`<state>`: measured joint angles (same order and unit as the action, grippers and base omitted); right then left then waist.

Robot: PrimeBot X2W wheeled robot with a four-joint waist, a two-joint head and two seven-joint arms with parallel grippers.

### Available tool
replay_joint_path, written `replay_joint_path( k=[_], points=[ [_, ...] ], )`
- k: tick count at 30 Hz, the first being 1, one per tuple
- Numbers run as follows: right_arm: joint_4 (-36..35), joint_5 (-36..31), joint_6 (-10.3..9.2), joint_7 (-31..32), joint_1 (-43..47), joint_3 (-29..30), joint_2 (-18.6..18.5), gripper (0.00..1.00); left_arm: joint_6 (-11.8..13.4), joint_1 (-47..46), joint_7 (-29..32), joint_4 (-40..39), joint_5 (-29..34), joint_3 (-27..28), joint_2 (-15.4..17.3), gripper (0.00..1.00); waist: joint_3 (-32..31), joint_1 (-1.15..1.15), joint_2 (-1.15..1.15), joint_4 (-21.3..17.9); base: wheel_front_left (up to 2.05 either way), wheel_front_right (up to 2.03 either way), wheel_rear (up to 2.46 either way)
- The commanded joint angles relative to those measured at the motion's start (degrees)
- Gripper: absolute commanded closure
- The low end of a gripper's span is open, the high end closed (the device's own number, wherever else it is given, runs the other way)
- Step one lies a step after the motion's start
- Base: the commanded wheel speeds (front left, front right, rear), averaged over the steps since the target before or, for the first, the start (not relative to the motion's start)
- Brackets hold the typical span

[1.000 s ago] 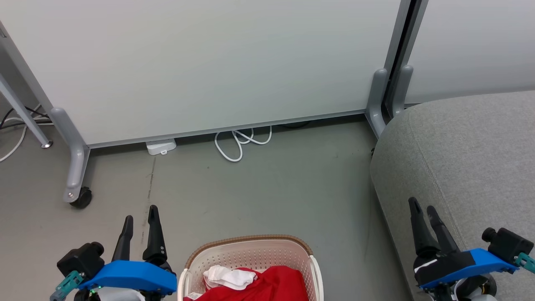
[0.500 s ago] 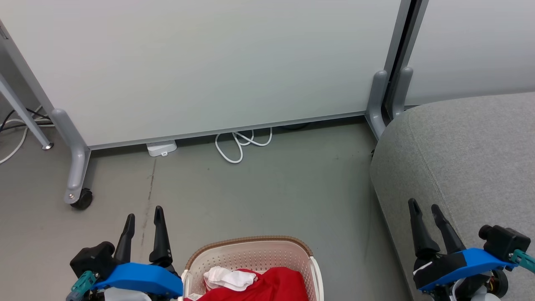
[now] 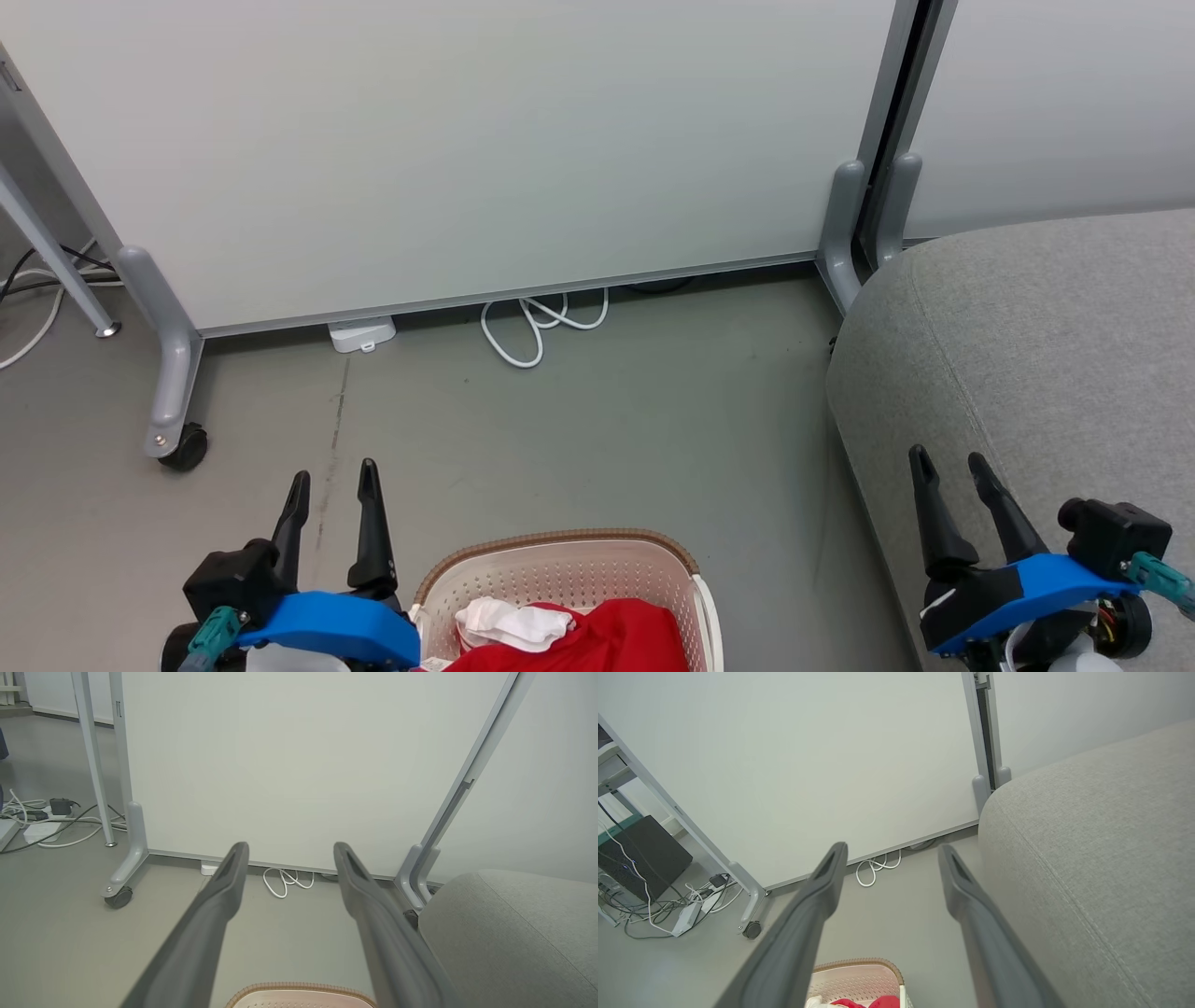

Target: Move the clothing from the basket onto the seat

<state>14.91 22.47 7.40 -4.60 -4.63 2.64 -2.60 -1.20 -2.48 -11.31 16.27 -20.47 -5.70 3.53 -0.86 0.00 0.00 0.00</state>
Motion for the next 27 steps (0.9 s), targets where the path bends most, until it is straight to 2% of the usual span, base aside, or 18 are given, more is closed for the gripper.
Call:
replay_joint_path(
  k=[1,27],
  points=[
    [-0.48,-1.75,0.12,-0.18,-1.19,0.17,-0.39,0.00,0.12,-0.60,-0.61,-0.12,1.26,0.01,0.14,0.00,-0.01,0.00,0.00,-0.02,0.00,0.00,0.00],
    [-0.53,-14.44,0.14,-1.36,-1.24,-0.01,-0.44,0.00,0.09,0.24,-3.57,1.78,10.38,-0.45,-0.45,0.00,-0.27,0.00,0.00,-0.50,0.00,0.00,0.00]
  ],
)
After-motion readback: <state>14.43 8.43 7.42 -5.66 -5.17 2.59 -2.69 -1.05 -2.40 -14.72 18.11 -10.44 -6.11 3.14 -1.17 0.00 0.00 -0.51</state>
